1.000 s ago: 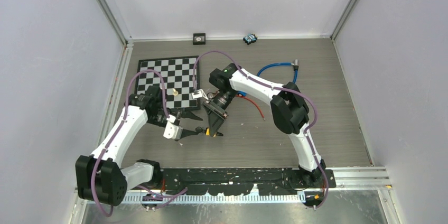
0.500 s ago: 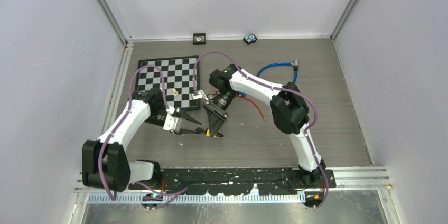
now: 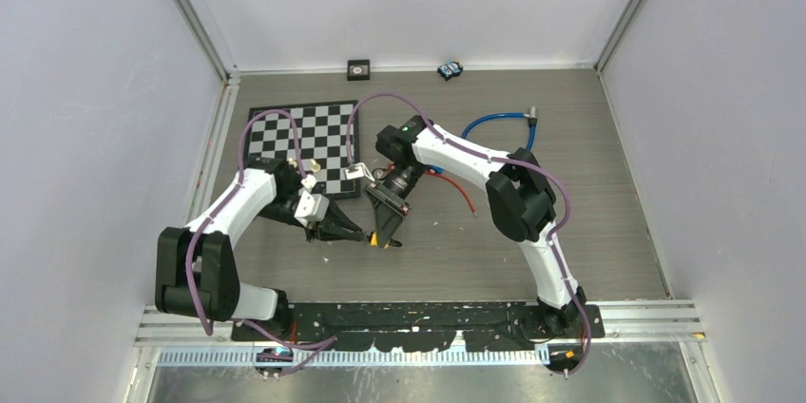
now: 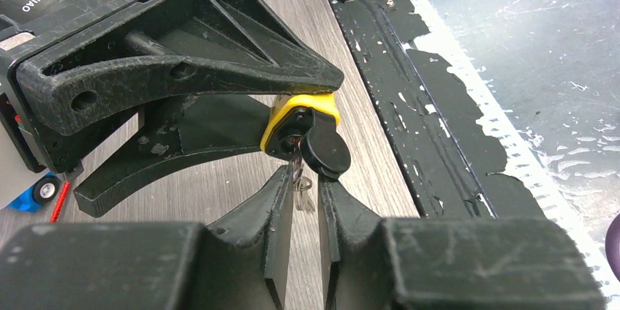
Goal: Unlock with the key
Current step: Unlock the lock.
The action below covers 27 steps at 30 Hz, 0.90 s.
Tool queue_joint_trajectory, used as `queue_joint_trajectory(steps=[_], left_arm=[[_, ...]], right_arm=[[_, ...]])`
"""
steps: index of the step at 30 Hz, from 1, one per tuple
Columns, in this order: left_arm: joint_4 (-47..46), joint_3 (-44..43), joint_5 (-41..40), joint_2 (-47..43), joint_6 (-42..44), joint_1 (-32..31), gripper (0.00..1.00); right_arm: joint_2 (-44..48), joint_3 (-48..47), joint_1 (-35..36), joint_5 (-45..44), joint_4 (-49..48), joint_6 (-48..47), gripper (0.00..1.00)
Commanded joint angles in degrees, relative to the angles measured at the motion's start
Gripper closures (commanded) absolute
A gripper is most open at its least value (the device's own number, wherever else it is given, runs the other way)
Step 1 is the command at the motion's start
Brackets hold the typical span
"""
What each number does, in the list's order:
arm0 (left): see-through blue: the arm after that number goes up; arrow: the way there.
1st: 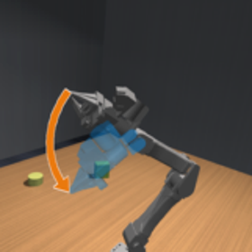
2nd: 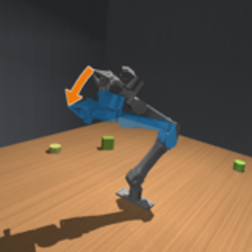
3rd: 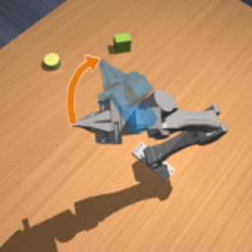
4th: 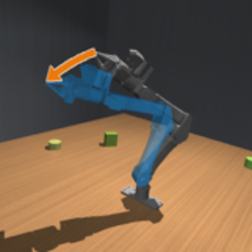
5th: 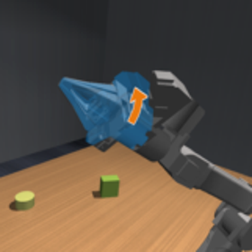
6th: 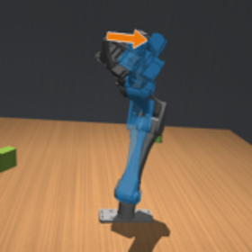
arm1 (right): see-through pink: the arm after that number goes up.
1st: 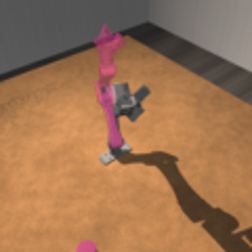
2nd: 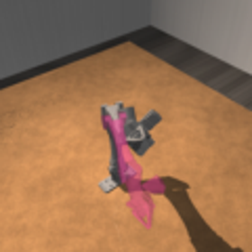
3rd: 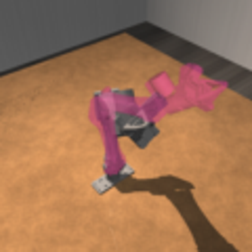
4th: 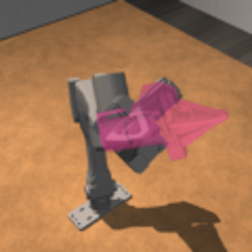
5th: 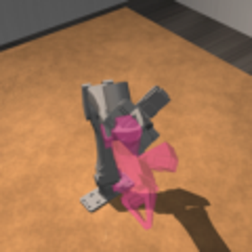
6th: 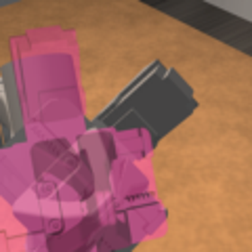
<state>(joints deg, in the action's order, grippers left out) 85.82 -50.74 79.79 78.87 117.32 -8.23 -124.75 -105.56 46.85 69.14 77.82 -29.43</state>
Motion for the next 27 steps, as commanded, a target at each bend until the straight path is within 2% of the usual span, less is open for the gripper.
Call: queue_joint_trajectory(steps=[1, 11, 17, 27], left_arm=[[1.7, -1.6, 2.8, -0.7, 36.8, -0.2, 0.81], [-1.6, -1.2, 2.9, -1.9, 36.8, -1.3, 0.86], [-2.0, -0.7, 2.8, -2.1, 36.8, -1.8, 1.00], [-5.5, 3.0, 3.8, -7.7, 36.7, -3.3, 1.00]], right_arm=[[4.0, -1.6, 0.4, 3.6, 0.7, 0.3, 1.00], [3.9, -1.2, 0.7, 5.9, -0.6, 2.2, 1.00], [4.2, -1.3, 0.7, 6.1, -0.7, 2.3, 1.00], [3.9, -2.0, 0.0, 7.7, -0.7, 2.7, 1.00]])
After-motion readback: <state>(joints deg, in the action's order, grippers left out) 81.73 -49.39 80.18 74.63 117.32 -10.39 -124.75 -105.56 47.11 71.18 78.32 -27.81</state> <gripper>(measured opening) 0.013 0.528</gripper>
